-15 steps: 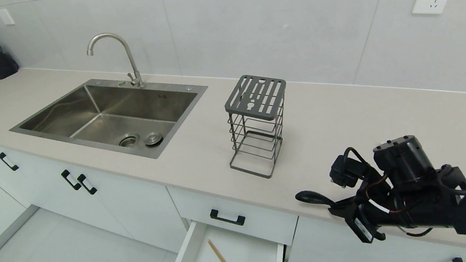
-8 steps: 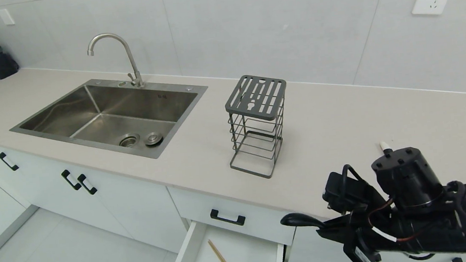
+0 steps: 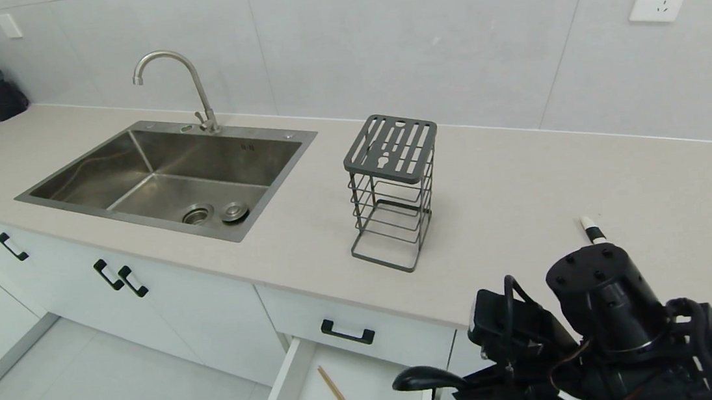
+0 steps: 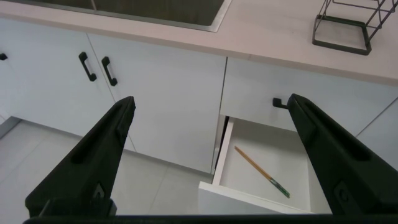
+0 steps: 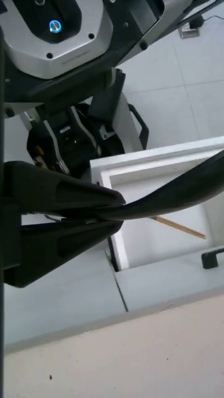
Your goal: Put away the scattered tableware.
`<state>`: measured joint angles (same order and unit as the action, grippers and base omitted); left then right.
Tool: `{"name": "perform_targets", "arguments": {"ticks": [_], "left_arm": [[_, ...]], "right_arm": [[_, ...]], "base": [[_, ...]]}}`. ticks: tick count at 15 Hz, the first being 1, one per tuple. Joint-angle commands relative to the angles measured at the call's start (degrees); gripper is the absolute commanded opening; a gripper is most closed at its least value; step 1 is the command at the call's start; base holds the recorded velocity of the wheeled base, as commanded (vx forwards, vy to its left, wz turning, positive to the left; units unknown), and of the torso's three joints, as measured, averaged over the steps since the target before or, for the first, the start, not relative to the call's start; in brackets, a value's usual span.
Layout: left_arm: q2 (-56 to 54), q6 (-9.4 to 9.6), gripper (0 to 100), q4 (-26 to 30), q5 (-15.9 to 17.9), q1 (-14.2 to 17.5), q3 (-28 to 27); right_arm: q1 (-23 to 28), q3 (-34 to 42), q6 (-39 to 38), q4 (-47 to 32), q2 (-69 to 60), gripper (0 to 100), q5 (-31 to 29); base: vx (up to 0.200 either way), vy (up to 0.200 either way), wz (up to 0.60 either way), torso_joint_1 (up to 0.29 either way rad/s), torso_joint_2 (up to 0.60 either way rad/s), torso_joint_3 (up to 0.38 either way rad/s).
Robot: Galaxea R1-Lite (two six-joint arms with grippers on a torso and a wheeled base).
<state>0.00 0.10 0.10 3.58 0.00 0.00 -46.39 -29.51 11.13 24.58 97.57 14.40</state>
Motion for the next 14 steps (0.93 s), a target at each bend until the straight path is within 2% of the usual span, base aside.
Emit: {"name": "perform_targets", "arguments": {"ticks": [1, 7, 14], "left_arm": [[0.09, -0.01, 100, -0.01, 0.02, 0.00, 0.00], [0.09, -0.01, 100, -0.01, 0.02, 0.00, 0.00], [0.09, -0.01, 100, -0.01, -0.07, 0.00, 0.00]], "right_arm": [[-4.24, -2.92, -0.23, -0.41, 0.16, 0, -0.07], [-8.28, -15.31, -4.89, -0.32, 3.32, 0, 0.02], [-9.25, -19.88, -4.89, -0.05, 6.23, 0, 0.02]], "base": [[0.000, 0.000, 0.00, 0.000, 0.00, 0.000], [0.000, 0.000, 0.00, 0.000, 0.00, 0.000], [0.000, 0.000, 0.00, -0.018, 0.04, 0.019]]}}
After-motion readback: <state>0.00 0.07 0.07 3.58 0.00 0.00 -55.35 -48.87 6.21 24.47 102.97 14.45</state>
